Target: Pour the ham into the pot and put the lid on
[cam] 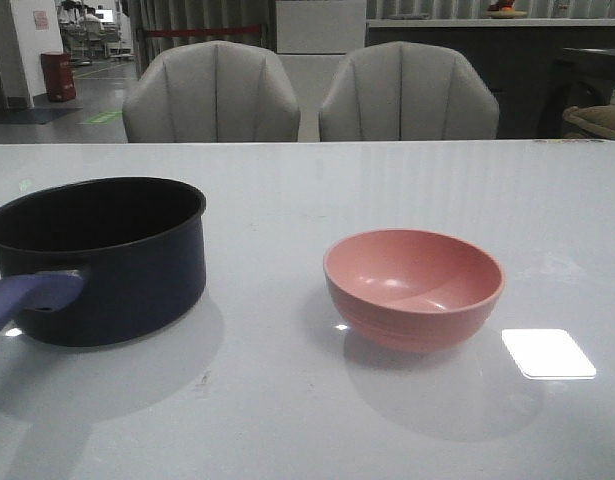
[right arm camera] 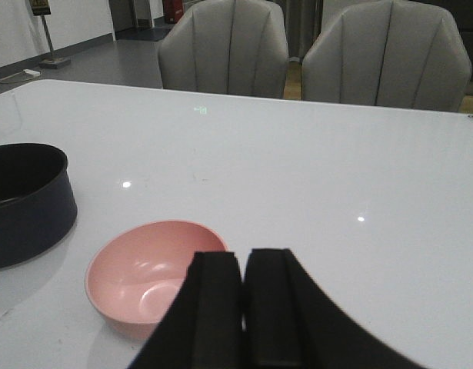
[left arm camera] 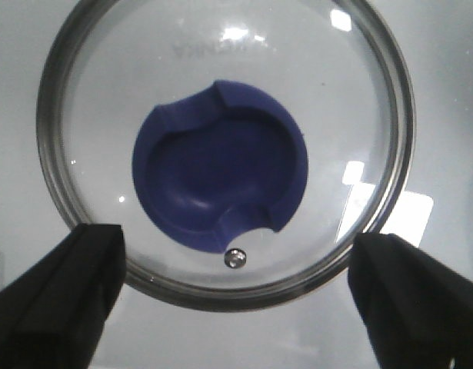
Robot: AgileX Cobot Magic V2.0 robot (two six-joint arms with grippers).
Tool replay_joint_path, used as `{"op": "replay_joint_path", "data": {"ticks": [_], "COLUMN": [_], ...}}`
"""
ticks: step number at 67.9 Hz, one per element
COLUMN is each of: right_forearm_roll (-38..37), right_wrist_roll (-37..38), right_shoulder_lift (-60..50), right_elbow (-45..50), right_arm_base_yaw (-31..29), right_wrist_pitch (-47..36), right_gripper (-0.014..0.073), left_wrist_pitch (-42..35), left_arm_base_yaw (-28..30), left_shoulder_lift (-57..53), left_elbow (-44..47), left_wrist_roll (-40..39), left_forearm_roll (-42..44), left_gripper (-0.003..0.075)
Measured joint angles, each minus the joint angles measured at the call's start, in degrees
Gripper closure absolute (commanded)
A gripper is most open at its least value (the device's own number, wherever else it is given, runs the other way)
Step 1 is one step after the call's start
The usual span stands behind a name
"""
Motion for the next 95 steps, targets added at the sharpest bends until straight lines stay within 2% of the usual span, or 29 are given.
{"op": "replay_joint_path", "data": {"ticks": [31,52,58,70,74,95], "right_forearm_roll": [0.0,0.0,0.0,0.0,0.0,0.0], "right_wrist_roll": [0.0,0.0,0.0,0.0,0.0,0.0], "right_shoulder_lift": [0.0,0.0,0.0,0.0,0.0,0.0], "right_elbow": [0.0,0.0,0.0,0.0,0.0,0.0], "right_arm_base_yaw": [0.0,0.0,0.0,0.0,0.0,0.0], "right_wrist_pitch": [0.0,0.0,0.0,0.0,0.0,0.0], "right_gripper": [0.0449,0.0449,0.0449,0.0449,0.0449,0.0449], "left_wrist_pitch": [-0.7,-0.8,-0.9,-0.9,-0.9,-1.0], "left_arm_base_yaw": [0.0,1.6,1.7,1.7,1.7,1.7], "left_shoulder_lift": [7.5,10.8,10.9,11.2,11.2,11.4], "left_elbow": [-5.1,-5.3,-5.4,-5.7,-5.7,-6.6], "left_wrist_roll": [0.2,0.2,0.2,0.3,0.3,0.8], "left_forearm_roll": [0.3,0.0,-0.3,-0.8,-0.8,-0.9], "left_gripper": [0.0095,0.0097,0.0139,0.0325,0.0357,0.0369]}}
